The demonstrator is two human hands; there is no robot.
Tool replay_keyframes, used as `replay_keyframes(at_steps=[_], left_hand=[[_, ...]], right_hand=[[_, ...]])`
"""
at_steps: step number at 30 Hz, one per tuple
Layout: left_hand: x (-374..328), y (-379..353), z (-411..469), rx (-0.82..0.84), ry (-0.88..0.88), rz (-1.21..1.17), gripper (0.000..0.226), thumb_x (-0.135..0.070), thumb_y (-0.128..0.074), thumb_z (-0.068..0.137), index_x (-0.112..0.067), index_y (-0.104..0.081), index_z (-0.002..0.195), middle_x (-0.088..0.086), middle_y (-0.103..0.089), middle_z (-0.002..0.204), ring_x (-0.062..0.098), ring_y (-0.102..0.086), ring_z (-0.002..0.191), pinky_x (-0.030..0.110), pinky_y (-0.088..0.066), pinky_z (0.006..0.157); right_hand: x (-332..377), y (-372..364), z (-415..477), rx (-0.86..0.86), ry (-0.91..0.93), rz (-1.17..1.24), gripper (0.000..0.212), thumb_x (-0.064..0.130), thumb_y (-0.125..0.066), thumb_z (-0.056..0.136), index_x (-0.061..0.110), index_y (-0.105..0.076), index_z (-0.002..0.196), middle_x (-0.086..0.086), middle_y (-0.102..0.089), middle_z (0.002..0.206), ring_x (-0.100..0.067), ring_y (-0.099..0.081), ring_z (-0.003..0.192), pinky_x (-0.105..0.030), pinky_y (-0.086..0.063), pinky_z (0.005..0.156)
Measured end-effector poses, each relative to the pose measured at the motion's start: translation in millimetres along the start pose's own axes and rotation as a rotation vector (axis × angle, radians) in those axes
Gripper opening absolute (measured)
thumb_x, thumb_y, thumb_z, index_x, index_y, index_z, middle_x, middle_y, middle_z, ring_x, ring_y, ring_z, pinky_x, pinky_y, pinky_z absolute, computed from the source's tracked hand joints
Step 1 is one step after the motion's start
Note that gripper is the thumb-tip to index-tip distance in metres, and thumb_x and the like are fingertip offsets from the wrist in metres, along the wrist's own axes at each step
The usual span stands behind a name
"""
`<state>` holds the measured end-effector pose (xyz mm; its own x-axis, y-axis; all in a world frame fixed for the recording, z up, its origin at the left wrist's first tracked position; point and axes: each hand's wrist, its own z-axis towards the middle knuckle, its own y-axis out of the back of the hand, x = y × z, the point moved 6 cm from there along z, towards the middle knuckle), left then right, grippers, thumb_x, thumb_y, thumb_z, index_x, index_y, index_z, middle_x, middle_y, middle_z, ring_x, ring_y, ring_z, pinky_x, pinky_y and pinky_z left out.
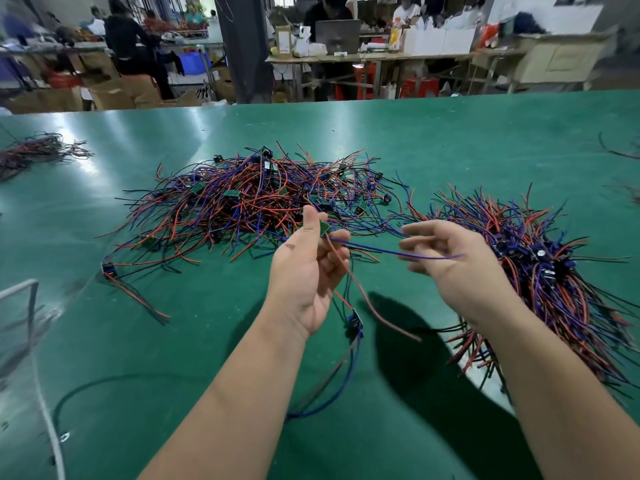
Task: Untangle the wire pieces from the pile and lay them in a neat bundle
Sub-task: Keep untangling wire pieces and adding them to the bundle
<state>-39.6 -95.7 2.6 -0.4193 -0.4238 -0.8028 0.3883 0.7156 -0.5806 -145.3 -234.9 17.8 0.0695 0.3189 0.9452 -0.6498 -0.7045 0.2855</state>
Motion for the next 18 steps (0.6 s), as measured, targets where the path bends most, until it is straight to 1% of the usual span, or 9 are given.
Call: replay_keyframes(at_steps=[3, 5, 7, 9, 10, 11, 13, 15, 18], left_hand=[[3.7, -3.4, 0.8, 0.058, 0.120, -0.132, 0.041, -0.054, -0.055, 0.072, -0.013, -0.060, 0.067, -0.005, -0.055, 0.050, 0.003, -0.053, 0.042, 0.017, -0.050, 0.047], [6.0, -8.8, -0.7, 0.139, 0.185, -0.195, 0.034, -0.053, -0.054, 0.072, -0.019, -0.058, 0.073, -0.008, -0.053, 0.051, 0.004, -0.053, 0.043, 0.018, -0.050, 0.048], [8.4, -12.6, -4.1, 0.208, 0.227, -0.160, 0.028, -0.050, -0.053, 0.074, -0.024, -0.059, 0.084, -0.010, -0.051, 0.053, 0.004, -0.053, 0.045, 0.017, -0.049, 0.047], [12.5, -16.9, -10.0, 0.281, 0.276, -0.086, 0.029, -0.047, -0.051, 0.074, -0.027, -0.062, 0.093, -0.010, -0.050, 0.053, 0.002, -0.054, 0.046, 0.015, -0.046, 0.043], [15.5, -19.9, -13.9, 0.320, 0.314, -0.054, 0.030, -0.048, -0.050, 0.074, -0.027, -0.062, 0.093, -0.010, -0.049, 0.052, 0.002, -0.053, 0.046, 0.014, -0.046, 0.042], [18.8, -23.1, -17.6, 0.360, 0.359, -0.025, 0.031, -0.049, -0.049, 0.074, -0.025, -0.063, 0.089, -0.010, -0.046, 0.051, 0.001, -0.051, 0.045, 0.015, -0.045, 0.040], [25.1, -28.7, -24.9, 0.425, 0.450, 0.022, 0.038, -0.053, -0.045, 0.075, -0.020, -0.059, 0.062, -0.009, -0.039, 0.049, 0.000, -0.045, 0.041, 0.015, -0.043, 0.038], [29.1, -31.7, -30.6, 0.466, 0.523, 0.028, 0.045, -0.053, -0.044, 0.077, -0.019, -0.050, 0.047, -0.008, -0.035, 0.047, 0.002, -0.040, 0.037, 0.012, -0.038, 0.036], [34.6, -33.4, -38.0, 0.496, 0.604, 0.053, 0.033, -0.046, -0.049, 0.079, -0.017, -0.047, 0.063, -0.008, -0.036, 0.047, 0.002, -0.039, 0.038, 0.011, -0.034, 0.033]], right_hand=[[-2.9, 7.6, 0.4, -0.030, -0.084, 0.153, 0.027, -0.007, -0.045, 0.095, 0.011, -0.065, 0.093, -0.009, -0.068, 0.081, -0.013, -0.069, 0.066, -0.019, -0.054, 0.060], [-3.3, 1.3, -2.5, 0.022, -0.163, 0.292, 0.023, -0.007, -0.049, 0.093, 0.009, -0.065, 0.089, -0.010, -0.068, 0.077, -0.014, -0.067, 0.060, -0.017, -0.051, 0.054], [-3.3, -7.4, -5.2, 0.105, -0.212, 0.389, 0.017, -0.001, -0.052, 0.093, 0.007, -0.067, 0.088, -0.010, -0.069, 0.076, -0.014, -0.065, 0.058, -0.017, -0.047, 0.051], [-0.1, -17.0, -9.0, 0.208, -0.227, 0.481, 0.014, 0.014, -0.057, 0.089, 0.007, -0.070, 0.089, -0.009, -0.071, 0.080, -0.012, -0.062, 0.058, -0.017, -0.044, 0.051], [1.0, -21.3, -10.9, 0.259, -0.226, 0.526, 0.019, 0.022, -0.059, 0.084, 0.009, -0.072, 0.090, -0.007, -0.071, 0.083, -0.011, -0.060, 0.060, -0.017, -0.042, 0.052], [2.7, -24.8, -12.4, 0.303, -0.218, 0.563, 0.024, 0.027, -0.059, 0.080, 0.011, -0.075, 0.090, -0.004, -0.072, 0.086, -0.009, -0.058, 0.061, -0.017, -0.041, 0.053], [5.0, -29.4, -14.3, 0.344, -0.196, 0.589, 0.025, 0.030, -0.060, 0.075, 0.017, -0.078, 0.088, 0.002, -0.072, 0.087, -0.007, -0.055, 0.062, -0.016, -0.039, 0.055], [4.6, -29.9, -13.4, 0.316, -0.186, 0.588, 0.022, 0.029, -0.064, 0.071, 0.021, -0.078, 0.085, 0.006, -0.071, 0.081, -0.005, -0.053, 0.061, -0.015, -0.039, 0.056], [4.1, -29.6, -11.5, 0.286, -0.154, 0.582, 0.019, 0.027, -0.067, 0.067, 0.024, -0.079, 0.081, 0.008, -0.070, 0.074, -0.001, -0.053, 0.060, -0.013, -0.037, 0.055]])
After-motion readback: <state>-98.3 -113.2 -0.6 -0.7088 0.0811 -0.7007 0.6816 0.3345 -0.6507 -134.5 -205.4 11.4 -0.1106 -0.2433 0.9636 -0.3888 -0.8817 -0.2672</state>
